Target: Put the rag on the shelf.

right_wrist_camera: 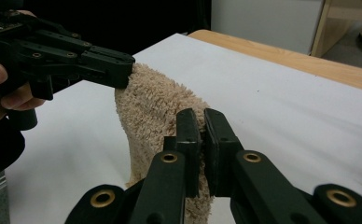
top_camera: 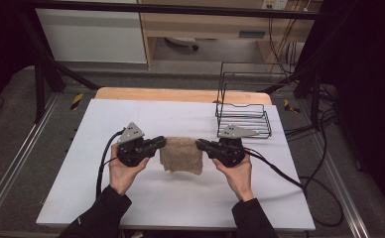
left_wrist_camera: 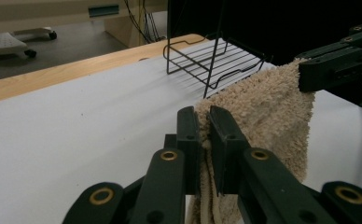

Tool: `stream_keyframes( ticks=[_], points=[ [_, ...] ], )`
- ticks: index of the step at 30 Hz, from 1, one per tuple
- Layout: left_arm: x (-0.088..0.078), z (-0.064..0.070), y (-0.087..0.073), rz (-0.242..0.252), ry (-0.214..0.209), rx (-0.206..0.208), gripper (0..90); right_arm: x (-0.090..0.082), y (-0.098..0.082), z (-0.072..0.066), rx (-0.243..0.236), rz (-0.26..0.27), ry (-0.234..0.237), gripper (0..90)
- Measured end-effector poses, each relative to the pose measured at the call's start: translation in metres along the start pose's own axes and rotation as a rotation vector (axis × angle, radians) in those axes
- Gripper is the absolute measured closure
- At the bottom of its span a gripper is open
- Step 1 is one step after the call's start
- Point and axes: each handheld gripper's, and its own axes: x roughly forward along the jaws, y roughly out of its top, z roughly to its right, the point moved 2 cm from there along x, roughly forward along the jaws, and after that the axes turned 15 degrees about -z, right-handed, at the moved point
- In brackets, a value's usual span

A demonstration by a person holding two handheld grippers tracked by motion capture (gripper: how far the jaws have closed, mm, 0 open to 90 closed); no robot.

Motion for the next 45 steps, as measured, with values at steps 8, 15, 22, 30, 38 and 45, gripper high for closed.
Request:
stream_keyframes(
  ticks=[8,15,22,30,38,45],
  points=[
    [-0.001,0.008,0.009,0.028,-0.015,0.013,82.5,-0.015,0.002,0.001,-0.014,0.027,-0.023,85.4],
    [0.001,0.016,0.019,0.057,-0.027,0.020,82.5,-0.028,0.003,0.004,-0.027,0.047,-0.057,85.4],
    [0.004,0.024,0.030,0.077,-0.037,0.027,82.5,-0.041,0.005,0.009,-0.022,0.068,-0.084,85.5],
    [0.010,0.033,0.044,0.101,-0.047,0.042,82.6,-0.055,0.005,0.015,-0.025,0.095,-0.114,85.5],
    [0.015,0.041,0.057,0.112,-0.058,0.056,82.6,-0.070,0.004,0.020,-0.025,0.123,-0.146,85.5],
    [0.018,0.048,0.070,0.132,-0.064,0.069,82.6,-0.083,0.004,0.024,-0.019,0.154,-0.170,85.5]
  ],
)
